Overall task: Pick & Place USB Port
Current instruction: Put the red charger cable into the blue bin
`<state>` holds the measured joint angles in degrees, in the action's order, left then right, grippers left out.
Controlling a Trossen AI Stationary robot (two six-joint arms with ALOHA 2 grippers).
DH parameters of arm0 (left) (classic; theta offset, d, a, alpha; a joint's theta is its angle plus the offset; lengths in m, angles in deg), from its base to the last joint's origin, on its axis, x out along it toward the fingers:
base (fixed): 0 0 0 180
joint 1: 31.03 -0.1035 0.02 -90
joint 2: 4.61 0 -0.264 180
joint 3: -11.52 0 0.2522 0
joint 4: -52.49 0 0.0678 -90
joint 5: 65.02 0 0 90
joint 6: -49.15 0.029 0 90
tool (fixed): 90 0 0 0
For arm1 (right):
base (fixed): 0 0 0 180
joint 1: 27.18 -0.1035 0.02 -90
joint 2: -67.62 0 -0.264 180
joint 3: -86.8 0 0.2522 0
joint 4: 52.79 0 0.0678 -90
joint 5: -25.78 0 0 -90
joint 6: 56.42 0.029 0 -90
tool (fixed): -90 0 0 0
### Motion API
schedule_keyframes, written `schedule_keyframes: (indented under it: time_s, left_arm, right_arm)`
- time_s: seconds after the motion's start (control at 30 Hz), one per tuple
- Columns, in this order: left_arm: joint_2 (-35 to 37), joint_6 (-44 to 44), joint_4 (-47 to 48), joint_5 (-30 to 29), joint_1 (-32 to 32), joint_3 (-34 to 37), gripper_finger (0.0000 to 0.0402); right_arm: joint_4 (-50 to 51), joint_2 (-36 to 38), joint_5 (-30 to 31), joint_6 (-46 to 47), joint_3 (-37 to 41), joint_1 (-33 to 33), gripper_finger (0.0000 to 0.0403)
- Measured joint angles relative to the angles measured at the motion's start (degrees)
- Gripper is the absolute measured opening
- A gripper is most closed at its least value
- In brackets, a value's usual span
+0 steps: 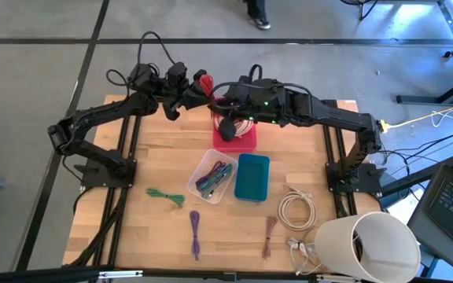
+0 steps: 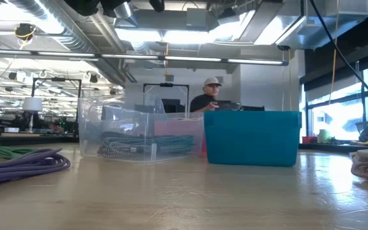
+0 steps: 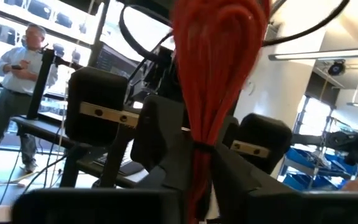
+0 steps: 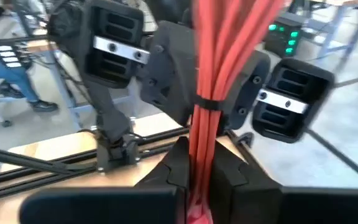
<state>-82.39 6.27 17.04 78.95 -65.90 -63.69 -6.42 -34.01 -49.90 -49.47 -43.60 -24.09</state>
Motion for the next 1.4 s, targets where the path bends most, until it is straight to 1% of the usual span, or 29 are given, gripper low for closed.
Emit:
schedule_keyframes:
  time_s: [0.1,0.17,0.27,0.33,0.43,0.47,0.57,0.63,0.73,0.87,1.0,1.1,1.23,1.4]
  left_arm:
    - [0.0,-1.1,0.0,-1.1,0.0,0.0,0.0096]
    - [0.0,-2.1,0.1,-1.3,-0.5,0.0,0.0129]
    - [0.1,-3.5,0.3,0.2,-1.4,0.0,0.0173]
    - [0.4,-3.5,0.0,2.0,-2.4,-0.1,0.0198]
    - [0.5,-4.1,0.5,4.8,-4.9,-0.1,0.0222]
    - [0.5,-4.5,0.5,5.5,-5.9,-0.1,0.0226]
    - [0.6,-5.9,1.0,8.3,-9.0,-0.1,0.023]
    - [0.6,-6.4,2.3,10.4,-11.2,-0.1,0.0229]
    - [0.6,-5.7,5.1,12.1,-14.1,-0.1,0.0226]
    - [0.6,-4.7,6.7,14.0,-16.9,0.0,0.0225]
    - [0.6,-3.5,7.9,14.6,-18.3,0.0,0.0225]
    - [0.6,-3.5,8.9,15.6,-18.5,0.0,0.0225]
    - [0.6,-4.8,9.0,18.7,-18.5,0.0,0.0225]
    - [0.6,-6.0,9.0,20.6,-18.5,0.0,0.0225]
  right_arm:
    - [1.9,0.5,3.3,-0.1,0.0,0.0,0.0026]
    - [4.2,0.8,6.8,-0.1,-0.1,0.0,0.0026]
    - [10.1,1.6,13.3,1.1,-0.5,0.0,0.0026]
    - [16.9,2.1,17.1,4.8,-1.9,0.2,0.0026]
    - [30.2,2.6,18.7,15.5,-5.3,-0.3,0.0026]
    - [35.0,2.6,18.2,20.2,-6.1,-0.8,0.0026]
    - [46.3,2.5,14.2,34.5,-6.6,-3.3,0.0026]
    - [51.9,2.5,12.6,43.3,-6.3,-5.9,0.0026]
    - [54.5,2.5,11.4,55.0,-2.8,-10.9,0.0026]
    - [53.0,2.5,7.5,68.8,3.7,-15.6,0.0026]
    - [44.7,2.3,0.9,77.0,13.3,-17.4,0.0026]
    - [35.4,2.4,-3.5,79.4,20.3,-17.5,0.0026]
    - [24.5,2.3,-4.9,81.4,29.0,-16.7,0.0026]
    - [21.5,2.3,-6.6,83.7,35.5,-14.8,0.0026]
